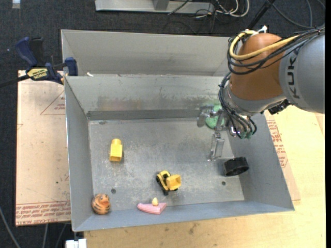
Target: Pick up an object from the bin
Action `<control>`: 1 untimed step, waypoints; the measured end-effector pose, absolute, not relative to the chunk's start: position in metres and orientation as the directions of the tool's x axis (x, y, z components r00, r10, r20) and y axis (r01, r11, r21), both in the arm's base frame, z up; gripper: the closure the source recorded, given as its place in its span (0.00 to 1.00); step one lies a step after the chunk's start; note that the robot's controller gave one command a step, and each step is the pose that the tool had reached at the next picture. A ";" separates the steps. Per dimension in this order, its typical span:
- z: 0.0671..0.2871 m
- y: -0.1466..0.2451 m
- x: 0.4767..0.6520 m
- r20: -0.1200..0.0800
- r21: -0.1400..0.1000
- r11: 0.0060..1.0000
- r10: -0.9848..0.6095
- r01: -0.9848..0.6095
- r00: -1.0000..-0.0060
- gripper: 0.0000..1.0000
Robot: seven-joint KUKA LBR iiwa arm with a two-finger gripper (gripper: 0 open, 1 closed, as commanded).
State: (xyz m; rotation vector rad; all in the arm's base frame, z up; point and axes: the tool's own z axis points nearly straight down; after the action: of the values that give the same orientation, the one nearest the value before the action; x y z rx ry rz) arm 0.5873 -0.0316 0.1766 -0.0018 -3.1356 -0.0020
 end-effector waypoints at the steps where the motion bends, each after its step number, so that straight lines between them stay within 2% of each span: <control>1: 0.181 -0.032 0.589 -0.001 0.001 1.000 0.000 0.000 -1.000 0.00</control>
Offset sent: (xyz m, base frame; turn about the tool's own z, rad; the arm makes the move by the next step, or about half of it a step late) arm -0.0350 -0.1074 -0.1066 -0.1594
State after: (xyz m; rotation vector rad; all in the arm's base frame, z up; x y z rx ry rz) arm 0.5890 -0.0315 0.1811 -0.0005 -3.1429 -0.0011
